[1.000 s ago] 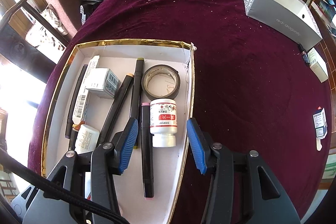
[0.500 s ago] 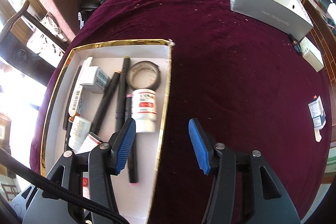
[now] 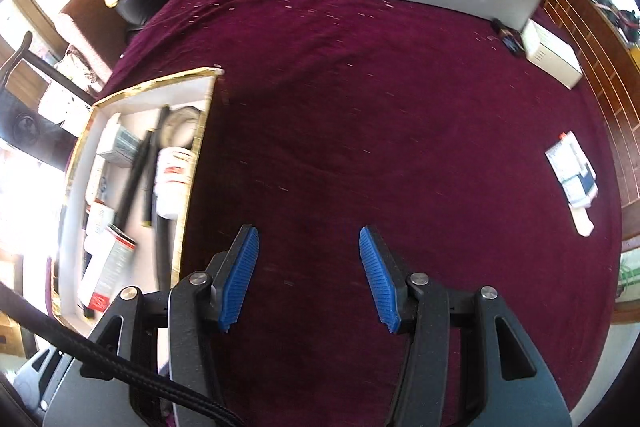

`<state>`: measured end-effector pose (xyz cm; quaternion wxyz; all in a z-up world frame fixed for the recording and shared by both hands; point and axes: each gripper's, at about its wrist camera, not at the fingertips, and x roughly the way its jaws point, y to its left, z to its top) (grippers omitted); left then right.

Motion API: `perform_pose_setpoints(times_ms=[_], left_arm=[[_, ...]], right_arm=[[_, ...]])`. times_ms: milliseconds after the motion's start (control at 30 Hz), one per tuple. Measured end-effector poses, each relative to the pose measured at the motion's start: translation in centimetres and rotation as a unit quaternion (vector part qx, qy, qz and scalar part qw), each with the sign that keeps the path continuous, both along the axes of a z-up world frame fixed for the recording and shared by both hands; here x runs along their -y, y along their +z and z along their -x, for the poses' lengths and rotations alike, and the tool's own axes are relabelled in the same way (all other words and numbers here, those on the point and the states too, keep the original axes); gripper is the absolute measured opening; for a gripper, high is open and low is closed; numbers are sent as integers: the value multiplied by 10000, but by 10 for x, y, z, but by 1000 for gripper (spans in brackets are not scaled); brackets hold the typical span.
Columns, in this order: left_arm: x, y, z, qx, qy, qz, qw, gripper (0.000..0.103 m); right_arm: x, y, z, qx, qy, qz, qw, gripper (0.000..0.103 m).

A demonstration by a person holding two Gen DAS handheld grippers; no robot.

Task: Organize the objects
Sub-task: 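Move both open tools away from the lid toward the remaining items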

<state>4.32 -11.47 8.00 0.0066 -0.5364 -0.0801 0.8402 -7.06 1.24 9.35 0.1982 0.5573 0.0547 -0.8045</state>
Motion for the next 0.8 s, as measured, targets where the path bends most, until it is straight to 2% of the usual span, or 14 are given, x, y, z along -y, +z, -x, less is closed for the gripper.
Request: perform_pose_setpoints(times_ms=[133,233,400,533,667,800], left_arm=[[-20,-6,4,121,-72,-106,9998,40],[-31,-11,5,207,-98,-171,9996,40],[-41,-18,6,320,-20,-212,9993,40],[-45,-23,5,395,146,-231,9988,40],[-46,-25,4,448,271,-180,9985,40],[-47,-27,3,490,351,-121,9981,40]], right_arm=[[-47,-4,7,-2,-234,-76,9997,51],[-100,-4,21,1,-671,-121,9977,51],[-201,-1,62,38,-1653,-173,9861,51],[-262,3,98,-9,-2184,88,9758,53],[-285,-7,131,288,-2394,867,9666,55],[-278,-27,157,642,-2284,1316,9625,55]])
